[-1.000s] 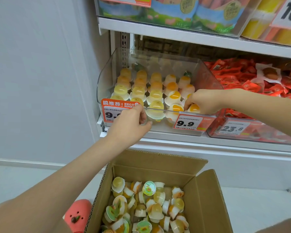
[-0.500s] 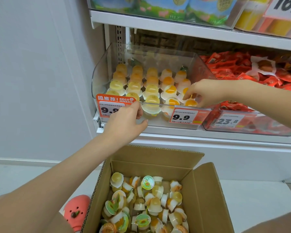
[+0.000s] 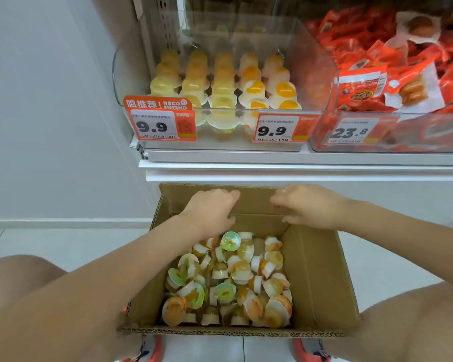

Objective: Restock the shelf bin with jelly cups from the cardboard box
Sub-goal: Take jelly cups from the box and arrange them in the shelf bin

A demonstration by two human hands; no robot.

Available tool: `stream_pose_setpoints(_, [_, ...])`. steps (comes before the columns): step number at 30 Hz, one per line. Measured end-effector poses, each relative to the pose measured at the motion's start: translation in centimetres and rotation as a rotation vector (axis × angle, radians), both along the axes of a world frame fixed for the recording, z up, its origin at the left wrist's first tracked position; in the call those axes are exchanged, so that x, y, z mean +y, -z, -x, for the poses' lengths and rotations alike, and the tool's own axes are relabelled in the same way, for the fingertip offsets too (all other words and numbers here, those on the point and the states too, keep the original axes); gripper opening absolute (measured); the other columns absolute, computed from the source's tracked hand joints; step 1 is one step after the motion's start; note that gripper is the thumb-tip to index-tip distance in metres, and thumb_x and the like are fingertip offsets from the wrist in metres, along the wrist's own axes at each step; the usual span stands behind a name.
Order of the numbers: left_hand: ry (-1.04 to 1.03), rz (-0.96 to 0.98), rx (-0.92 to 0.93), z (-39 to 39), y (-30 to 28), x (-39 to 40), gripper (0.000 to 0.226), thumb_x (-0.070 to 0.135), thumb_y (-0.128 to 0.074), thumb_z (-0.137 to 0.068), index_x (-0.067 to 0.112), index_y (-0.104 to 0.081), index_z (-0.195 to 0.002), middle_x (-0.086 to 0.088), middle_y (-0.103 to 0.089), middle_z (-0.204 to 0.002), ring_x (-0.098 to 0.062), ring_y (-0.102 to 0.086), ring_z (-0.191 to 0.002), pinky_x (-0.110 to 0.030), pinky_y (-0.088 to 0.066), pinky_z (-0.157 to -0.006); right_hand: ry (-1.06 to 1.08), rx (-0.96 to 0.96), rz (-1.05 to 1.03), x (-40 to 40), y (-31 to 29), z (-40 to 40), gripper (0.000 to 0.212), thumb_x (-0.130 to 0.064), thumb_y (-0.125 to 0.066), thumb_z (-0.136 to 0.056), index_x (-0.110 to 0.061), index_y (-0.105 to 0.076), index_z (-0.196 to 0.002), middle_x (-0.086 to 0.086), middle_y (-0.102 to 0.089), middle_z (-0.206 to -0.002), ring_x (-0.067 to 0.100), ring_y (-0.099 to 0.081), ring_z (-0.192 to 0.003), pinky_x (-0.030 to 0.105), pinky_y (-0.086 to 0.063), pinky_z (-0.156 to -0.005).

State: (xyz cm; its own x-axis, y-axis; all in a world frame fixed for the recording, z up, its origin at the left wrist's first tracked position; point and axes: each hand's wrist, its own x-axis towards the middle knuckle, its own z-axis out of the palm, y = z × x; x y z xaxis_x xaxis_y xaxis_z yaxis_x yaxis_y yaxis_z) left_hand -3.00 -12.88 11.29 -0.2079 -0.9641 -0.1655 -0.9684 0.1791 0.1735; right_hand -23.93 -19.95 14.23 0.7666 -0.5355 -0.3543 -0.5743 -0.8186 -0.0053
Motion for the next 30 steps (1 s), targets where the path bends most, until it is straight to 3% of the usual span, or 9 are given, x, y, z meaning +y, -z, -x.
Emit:
stream_pose_setpoints(5, [0.005, -0.293, -0.191, 0.1, 8.6, 0.7, 0.024, 0.011, -0.048, -0.09, 0.015, -0.051, -0.113, -0.004, -0.057, -0.112, -0.025, -0.056, -0.104, -0.033, -0.038, -0.076, 0.107, 0.274, -0.256, 0.0, 9.9, 0.3, 0.029, -0.019, -0.059, -0.089, -0.016, -0.053, -0.118, 0.002, -0.054, -0.116, 0.021, -0.053, -0.107, 0.033, -0.048, -0.079])
stream_pose_setpoints(8, [-0.128, -0.501, -0.052, 0.2, 14.9, 2.2, 0.031, 0.015, -0.056, -0.087, 0.017, -0.052, -0.118, -0.005, -0.059, -0.117, -0.025, -0.057, -0.104, -0.034, -0.05, -0.078, 0.212, 0.253, -0.351, 0.3, 15.1, 0.1, 0.031, -0.018, -0.061, -0.088, -0.013, -0.052, -0.117, 0.005, -0.055, -0.115, 0.022, -0.055, -0.102, 0.035, -0.049, -0.079])
stream_pose_setpoints(13, [-0.151, -0.839, 0.148, 1.1, 20.9, 4.8, 0.07, 0.03, -0.075, -0.077, 0.021, -0.041, -0.137, -0.004, -0.045, -0.139, -0.024, -0.047, -0.123, -0.034, -0.045, -0.096, 0.337, 0.099, -0.431, 0.6, 21.9, -1.8, 0.055, -0.022, -0.064, -0.087, -0.014, -0.04, -0.136, 0.011, -0.049, -0.128, 0.027, -0.048, -0.117, 0.034, -0.044, -0.087])
stream_pose_setpoints(16, [-0.148, -0.817, 0.132, 1.4, 22.7, 5.1, 0.08, 0.036, -0.077, -0.072, 0.025, -0.037, -0.14, -0.003, -0.039, -0.144, -0.025, -0.046, -0.125, -0.037, -0.043, -0.1, 0.393, 0.071, -0.428, 0.4, 24.5, -3.3, 0.058, -0.024, -0.061, -0.09, -0.014, -0.034, -0.14, 0.014, -0.045, -0.134, 0.03, -0.043, -0.123, 0.038, -0.043, -0.091])
stream_pose_setpoints(21, [-0.162, -0.73, 0.118, 2.3, 24.3, 5.2, 0.075, 0.035, -0.075, -0.074, 0.021, -0.039, -0.137, -0.007, -0.041, -0.139, -0.027, -0.048, -0.122, -0.04, -0.045, -0.098, 0.567, 0.006, -0.453, 0.3, 28.1, -4.7, 0.055, -0.029, -0.061, -0.09, -0.017, -0.036, -0.138, 0.013, -0.038, -0.139, 0.032, -0.046, -0.123, 0.042, -0.046, -0.093])
stream_pose_setpoints(25, [-0.2, -0.709, 0.144, 2.3, 24.4, 5.3, 0.067, 0.038, -0.076, -0.073, 0.014, -0.047, -0.129, -0.01, -0.05, -0.13, -0.026, -0.049, -0.116, -0.034, -0.046, -0.095, 0.628, -0.013, -0.433, 0.2, 29.1, -5.4, 0.049, -0.016, -0.059, -0.092, -0.018, -0.036, -0.135, 0.017, -0.034, -0.14, 0.036, -0.05, -0.116, 0.042, -0.046, -0.09])
stream_pose_setpoints(28, [-0.236, -0.701, 0.164, 2.4, 23.6, 5.5, 0.071, 0.036, -0.079, -0.068, 0.012, -0.048, -0.127, -0.01, -0.047, -0.129, -0.026, -0.047, -0.117, -0.033, -0.044, -0.094, 0.626, -0.038, -0.419, 0.0, 29.0, -5.0, 0.048, -0.019, -0.062, -0.089, -0.017, -0.04, -0.132, 0.015, -0.044, -0.129, 0.035, -0.053, -0.112, 0.043, -0.048, -0.089])
stream_pose_setpoints(30, [-0.311, -0.66, 0.259, 2.3, 22.8, 5.3, 0.073, 0.033, -0.08, -0.066, 0.012, -0.046, -0.127, -0.009, -0.042, -0.129, -0.026, -0.045, -0.118, -0.032, -0.043, -0.095, 0.711, -0.175, -0.419, 0.2, 28.3, -4.4, 0.045, -0.025, -0.066, -0.086, -0.013, -0.046, -0.124, 0.014, -0.054, -0.117, 0.03, -0.056, -0.104, 0.037, -0.049, -0.083])
